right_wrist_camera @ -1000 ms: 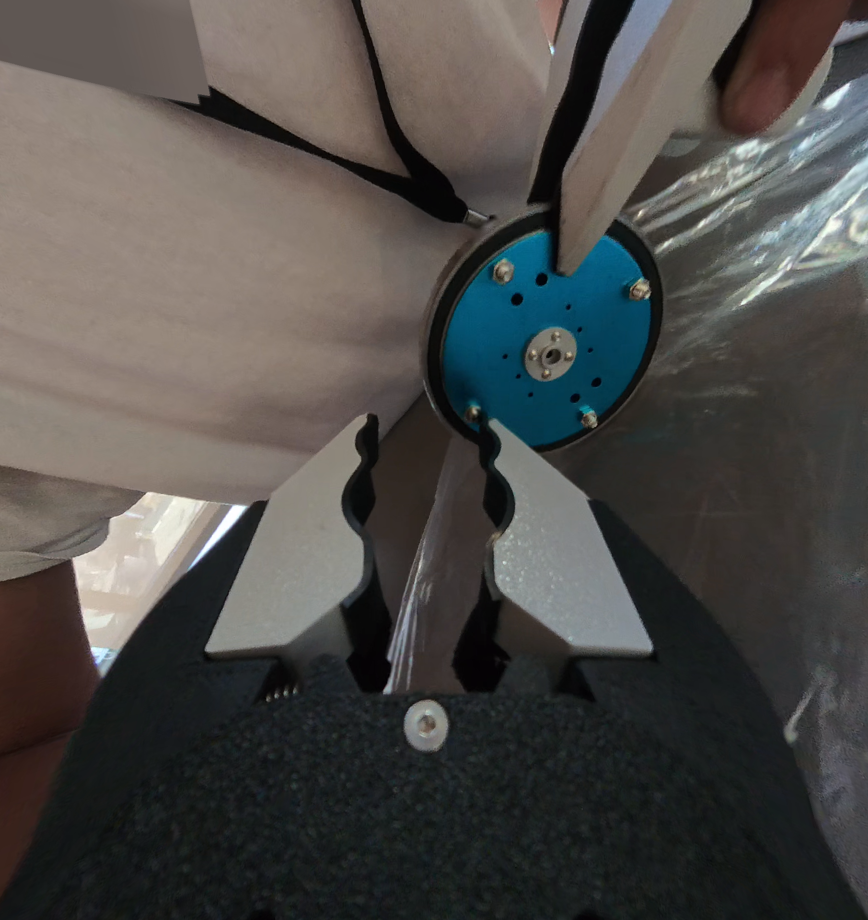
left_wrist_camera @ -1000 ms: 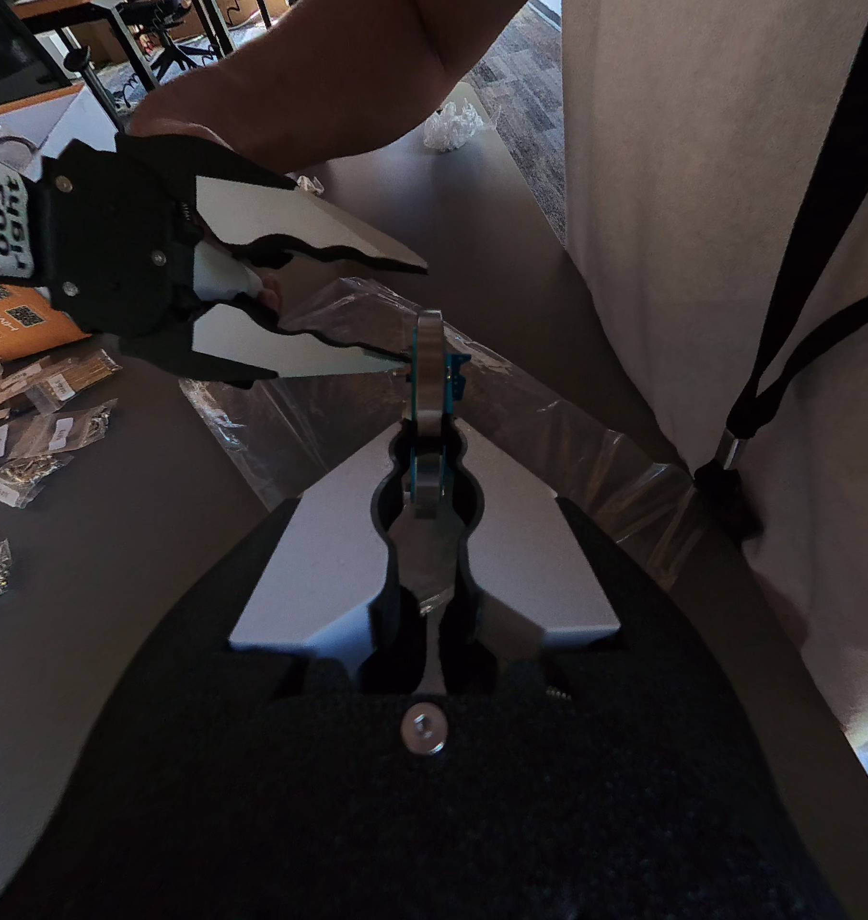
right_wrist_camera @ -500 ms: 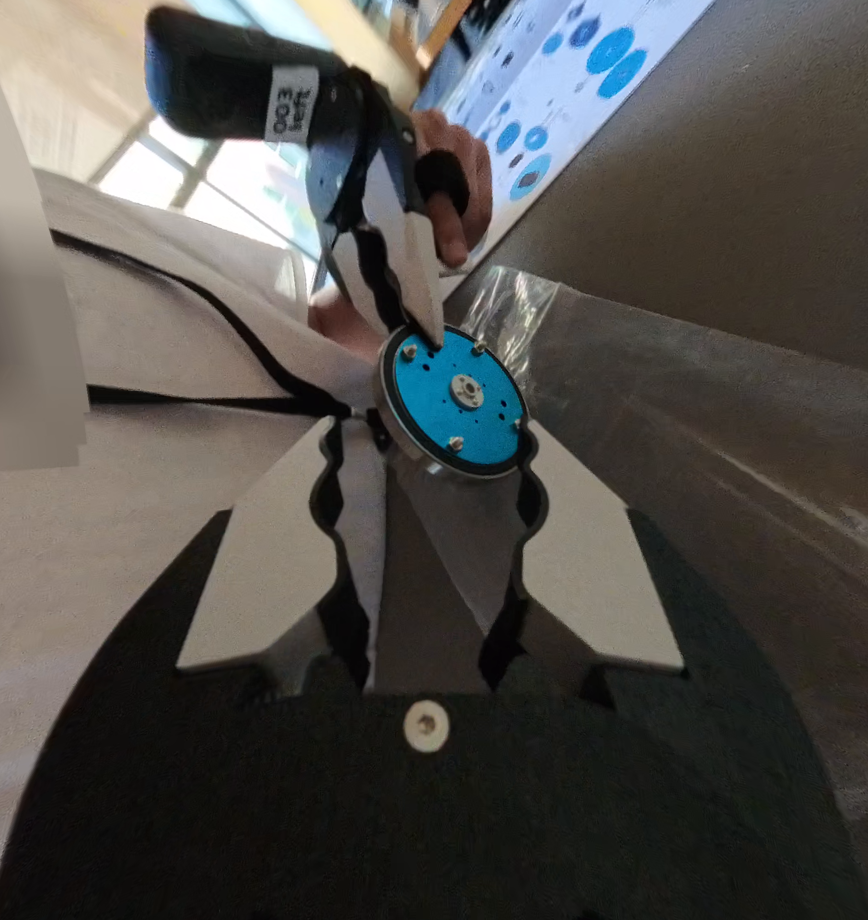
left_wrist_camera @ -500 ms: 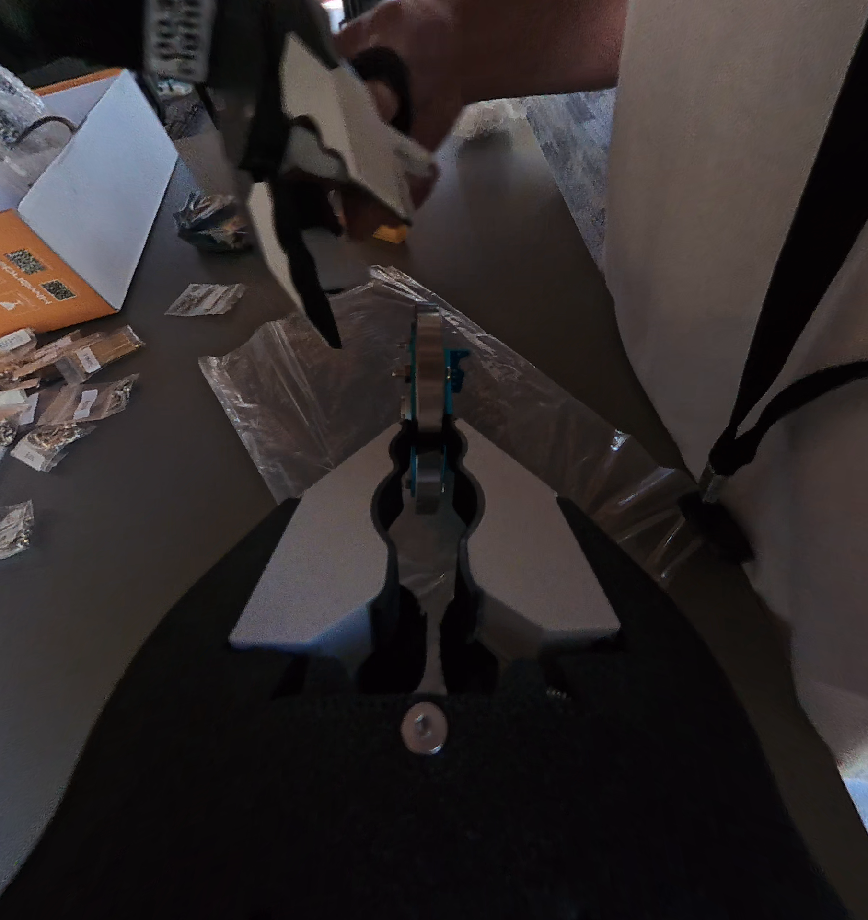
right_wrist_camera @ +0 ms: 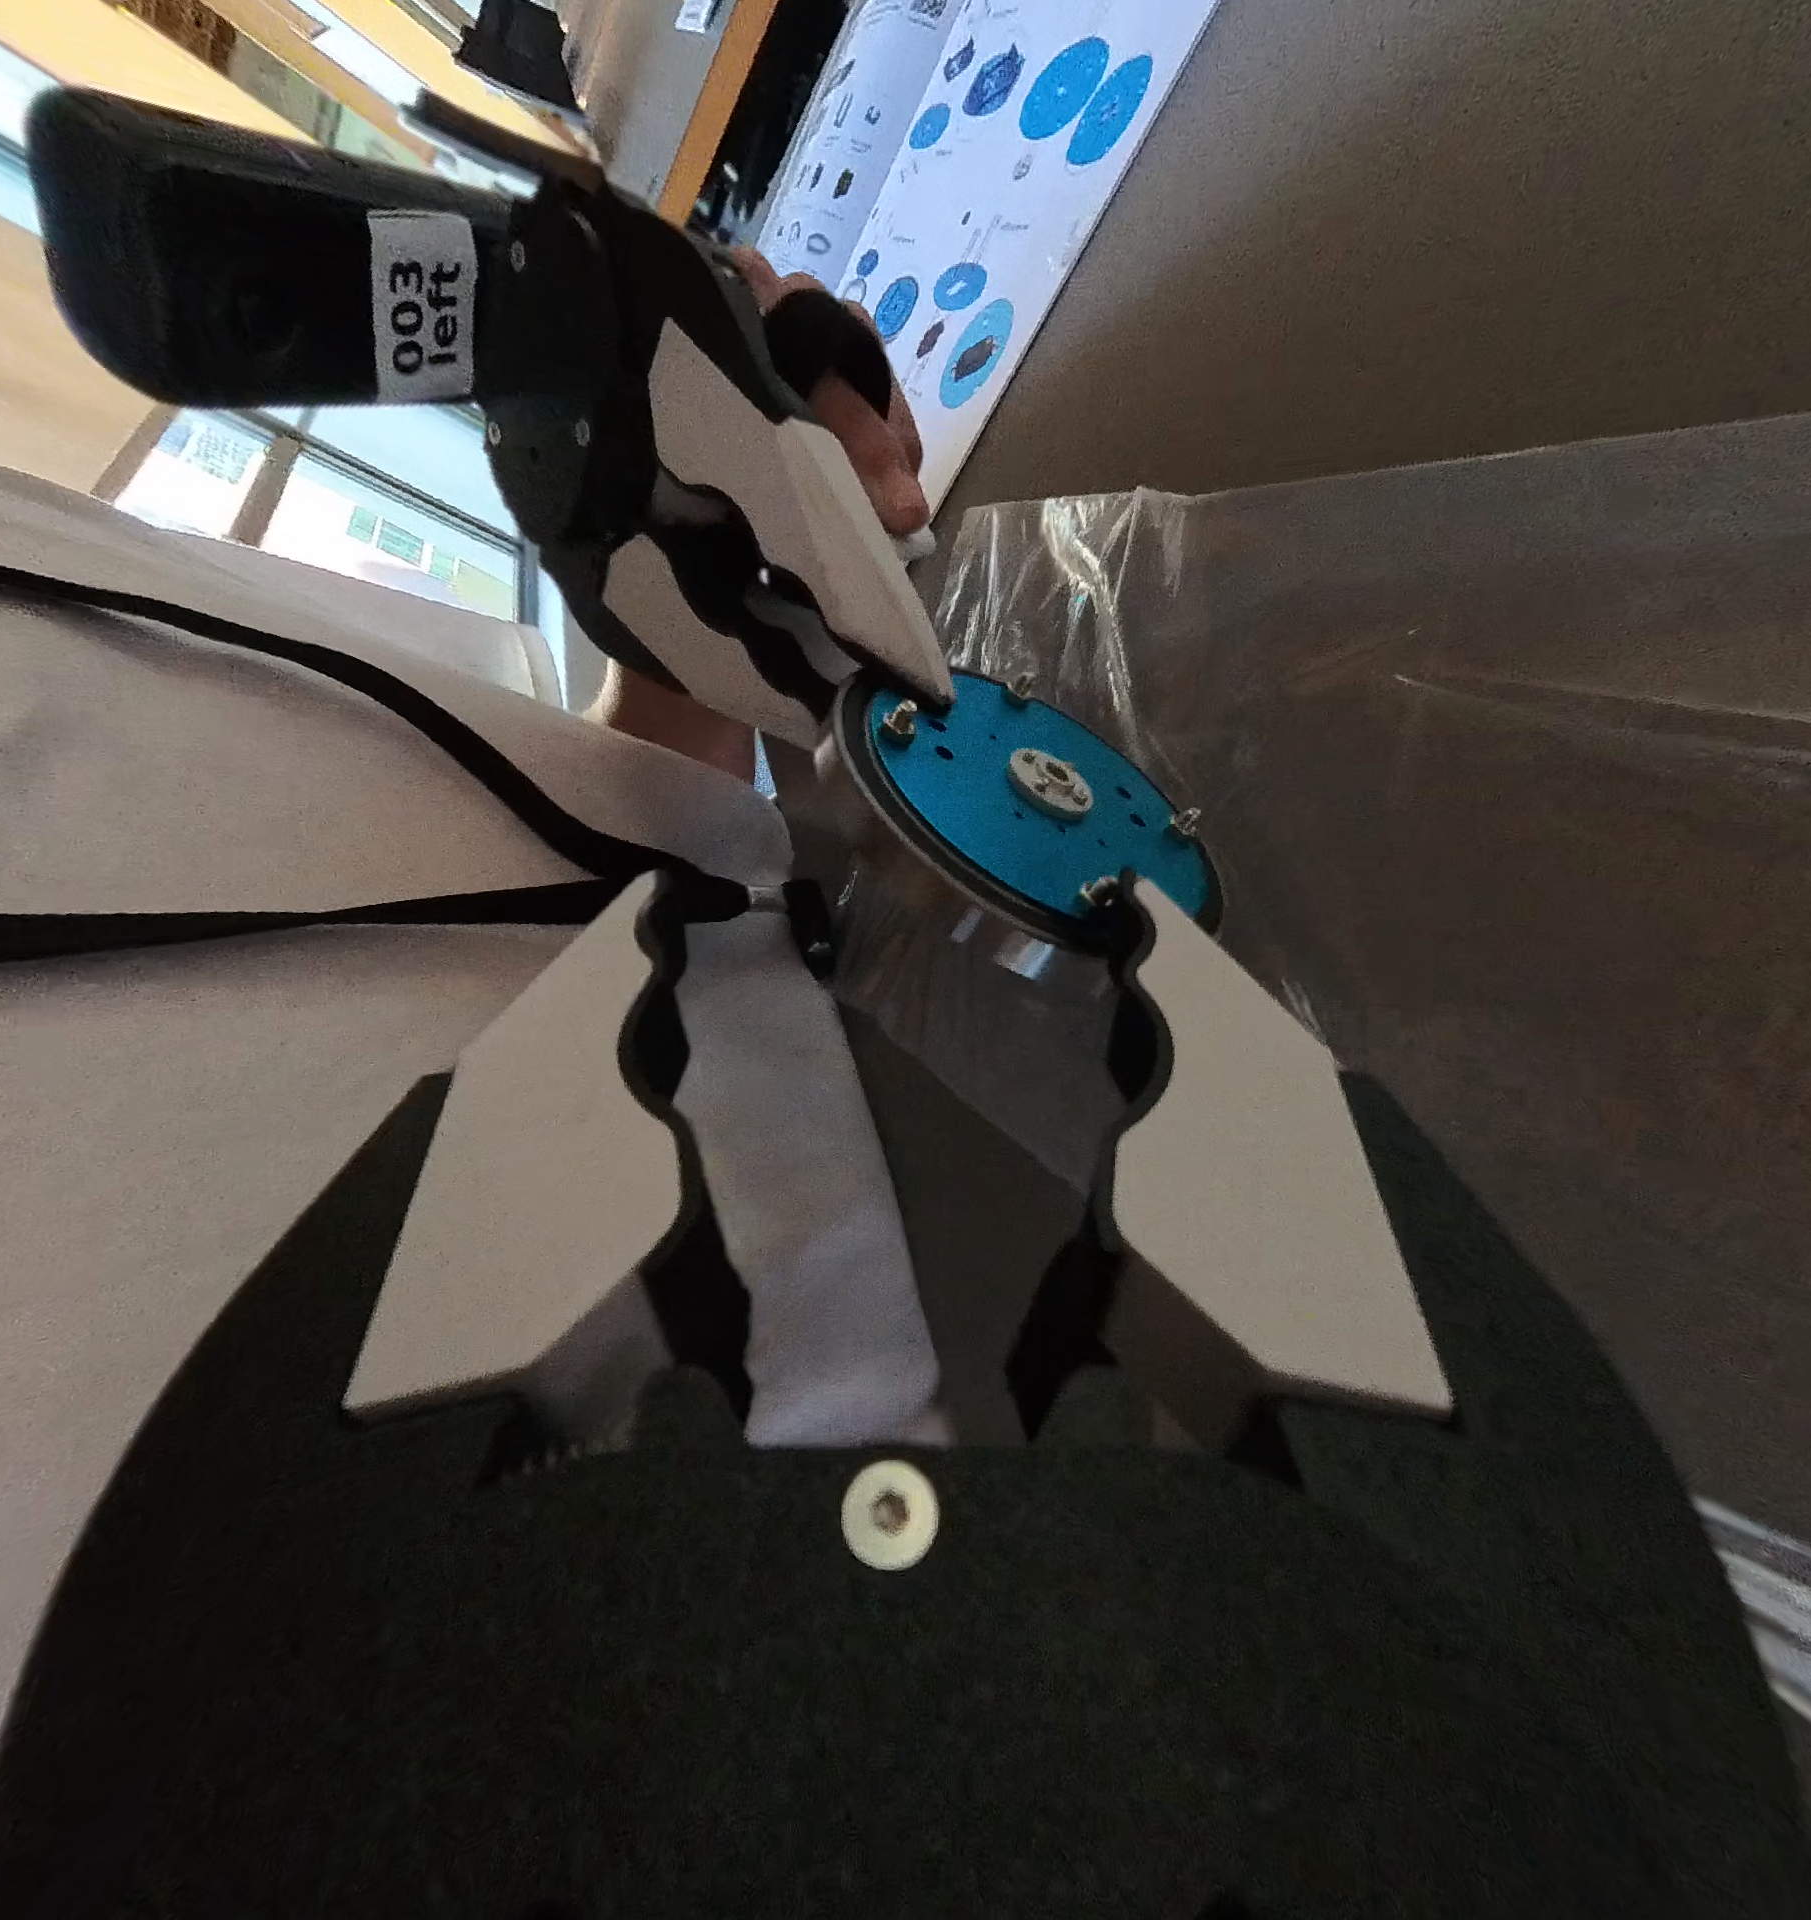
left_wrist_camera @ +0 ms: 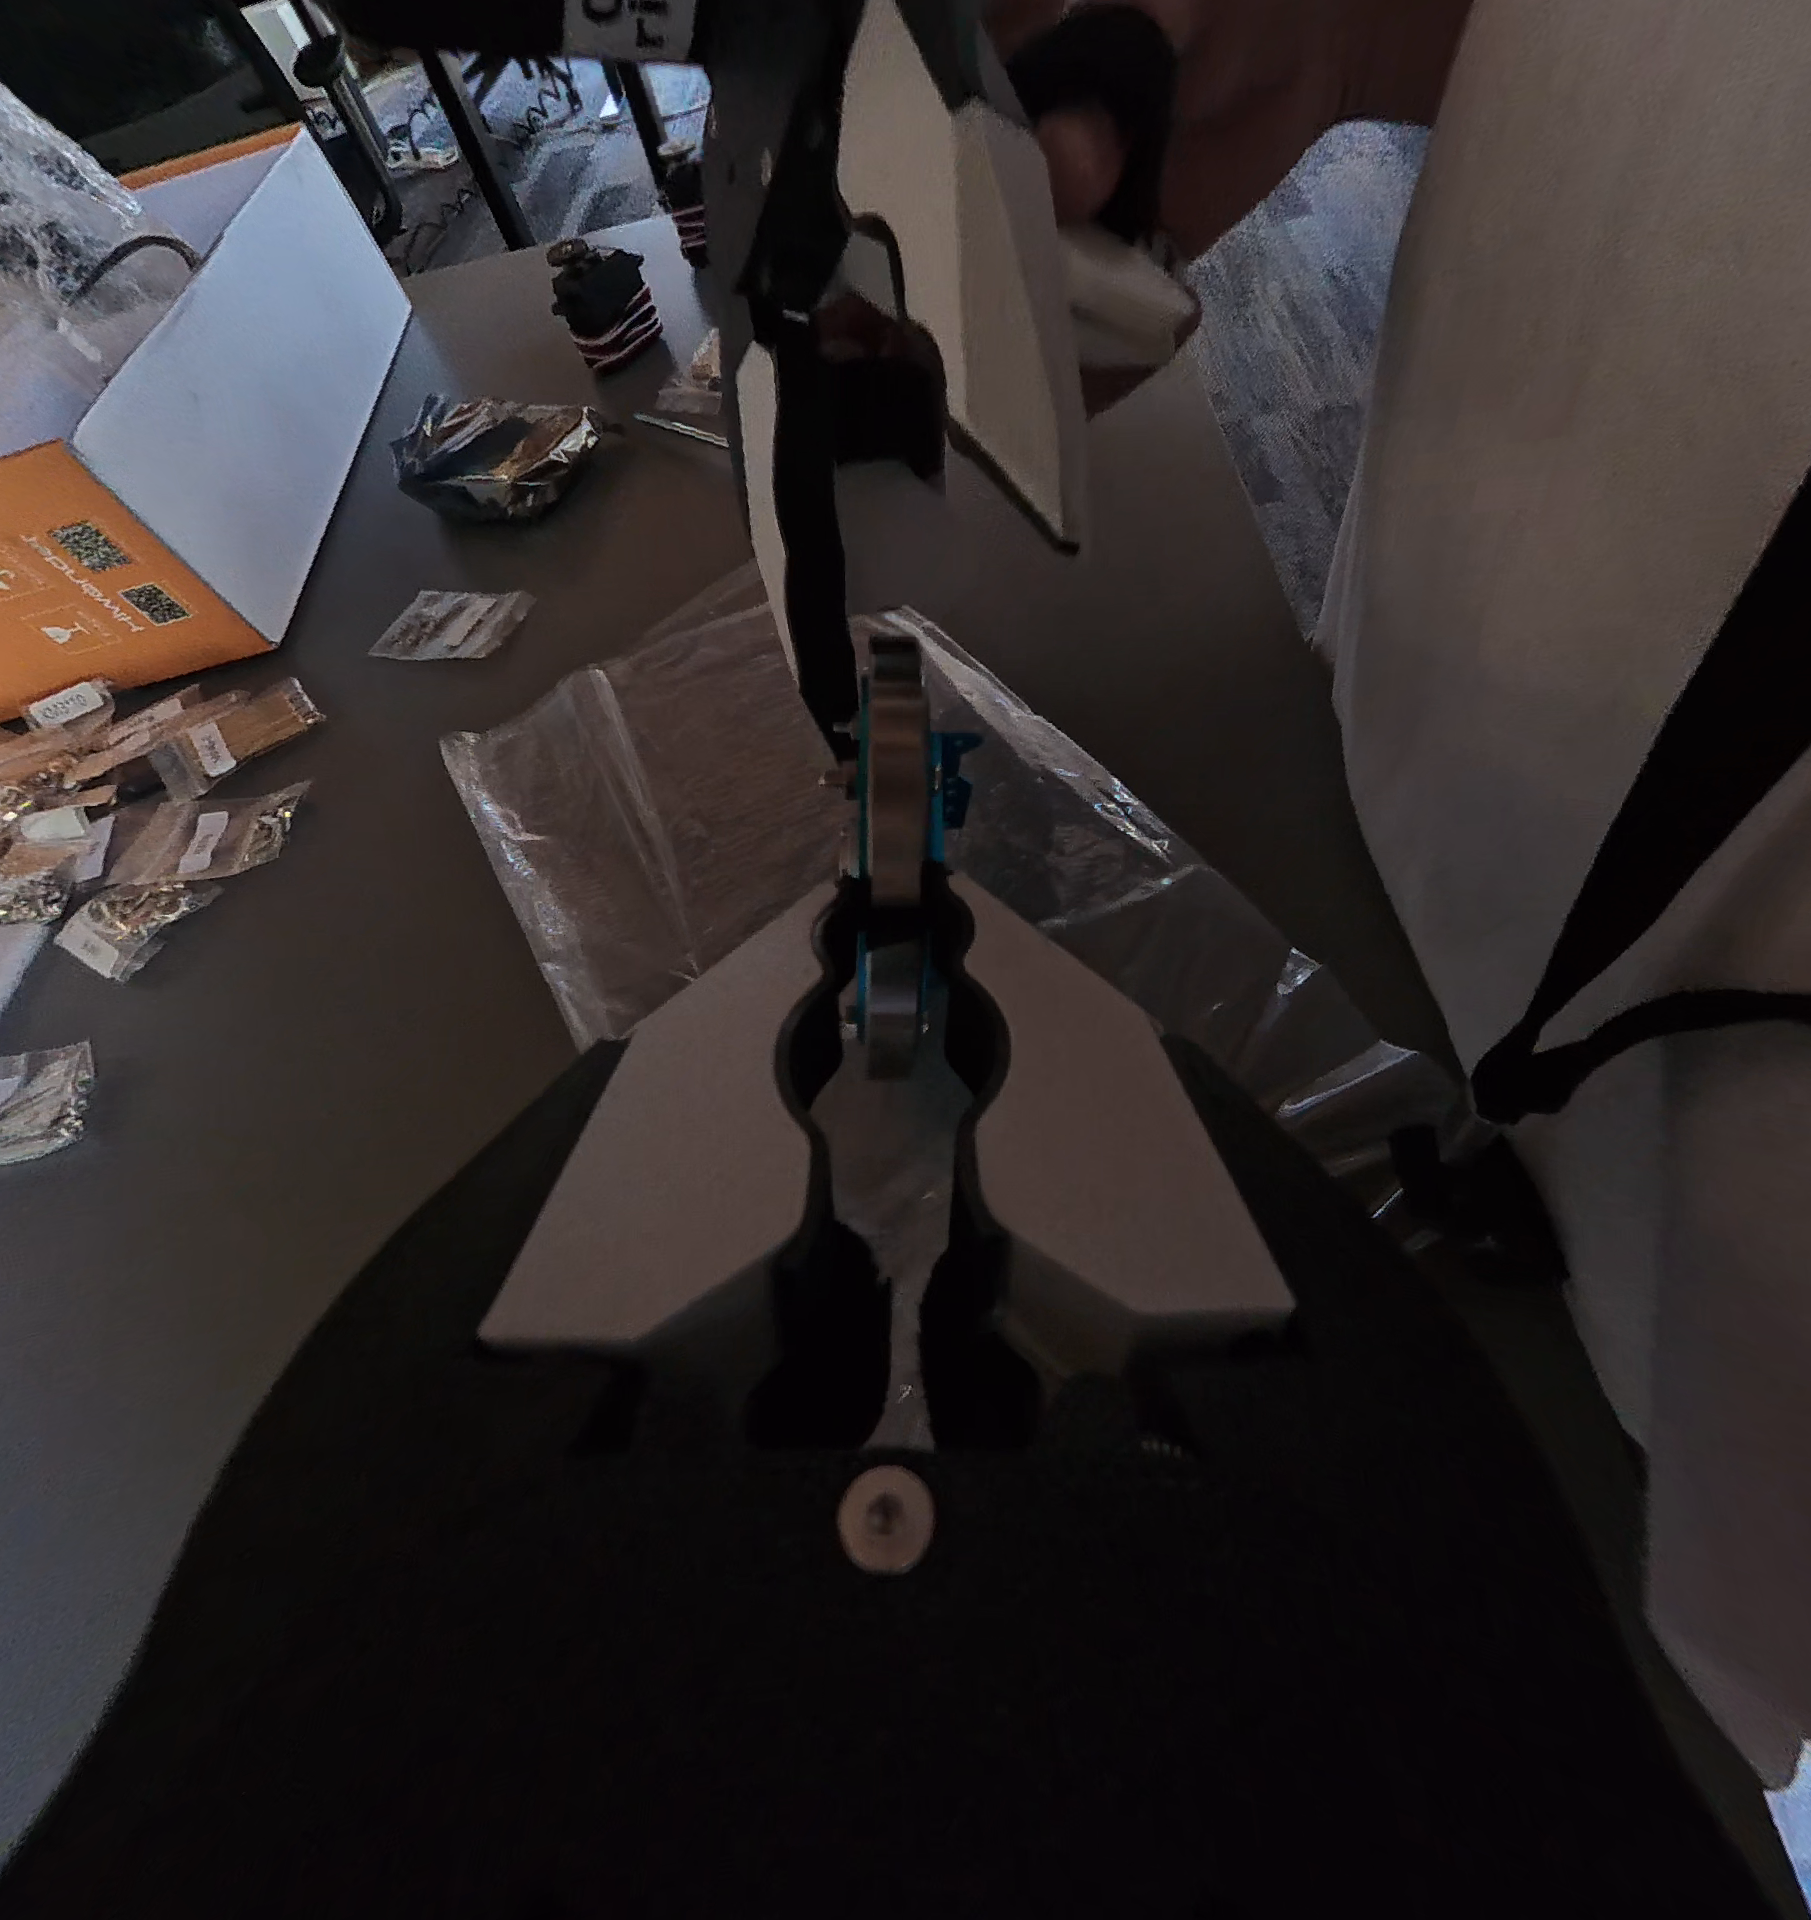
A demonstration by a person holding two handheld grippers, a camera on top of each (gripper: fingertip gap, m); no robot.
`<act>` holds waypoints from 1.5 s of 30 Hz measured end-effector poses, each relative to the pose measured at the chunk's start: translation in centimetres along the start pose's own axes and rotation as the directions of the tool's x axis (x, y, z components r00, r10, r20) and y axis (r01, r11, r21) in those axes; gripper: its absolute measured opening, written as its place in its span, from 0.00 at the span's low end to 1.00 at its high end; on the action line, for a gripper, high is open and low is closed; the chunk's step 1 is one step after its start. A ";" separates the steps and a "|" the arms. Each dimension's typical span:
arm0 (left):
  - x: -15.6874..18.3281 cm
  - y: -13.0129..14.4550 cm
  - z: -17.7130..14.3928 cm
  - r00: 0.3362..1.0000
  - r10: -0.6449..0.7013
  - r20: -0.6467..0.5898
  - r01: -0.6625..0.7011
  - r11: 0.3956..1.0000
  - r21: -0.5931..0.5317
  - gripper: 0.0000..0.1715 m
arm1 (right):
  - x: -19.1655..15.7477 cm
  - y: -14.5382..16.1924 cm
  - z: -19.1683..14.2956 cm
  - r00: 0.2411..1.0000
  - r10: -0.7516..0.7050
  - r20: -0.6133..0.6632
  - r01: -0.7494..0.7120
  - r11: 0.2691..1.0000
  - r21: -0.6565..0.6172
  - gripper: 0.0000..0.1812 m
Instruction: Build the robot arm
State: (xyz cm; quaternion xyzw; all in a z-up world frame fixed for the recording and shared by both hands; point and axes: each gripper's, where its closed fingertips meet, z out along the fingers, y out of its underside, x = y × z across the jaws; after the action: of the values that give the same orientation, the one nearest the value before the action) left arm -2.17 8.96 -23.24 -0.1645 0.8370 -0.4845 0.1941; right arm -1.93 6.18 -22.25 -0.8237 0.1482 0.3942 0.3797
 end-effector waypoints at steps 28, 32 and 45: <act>0.2 0.0 0.2 0.999 0.014 0.034 -0.014 1.000 -0.010 0.08 | -0.7 0.2 -0.2 0.998 -0.016 -0.060 0.013 0.998 -0.053 0.52; 0.2 -0.1 0.2 0.999 0.017 0.038 -0.017 1.000 -0.008 0.07 | -1.8 -0.7 -1.5 0.999 -0.009 -0.030 0.009 1.000 0.015 0.47; 0.3 0.0 0.3 0.999 0.020 0.035 -0.020 1.000 -0.011 0.08 | -1.5 0.0 -1.1 0.998 -0.009 -0.056 0.008 1.000 -0.014 0.51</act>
State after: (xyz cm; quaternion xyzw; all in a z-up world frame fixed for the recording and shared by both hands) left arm -2.28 8.54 -23.43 -0.1656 0.8376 -0.4752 0.2125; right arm -2.33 5.25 -20.64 -0.8376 0.1526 0.3707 0.3711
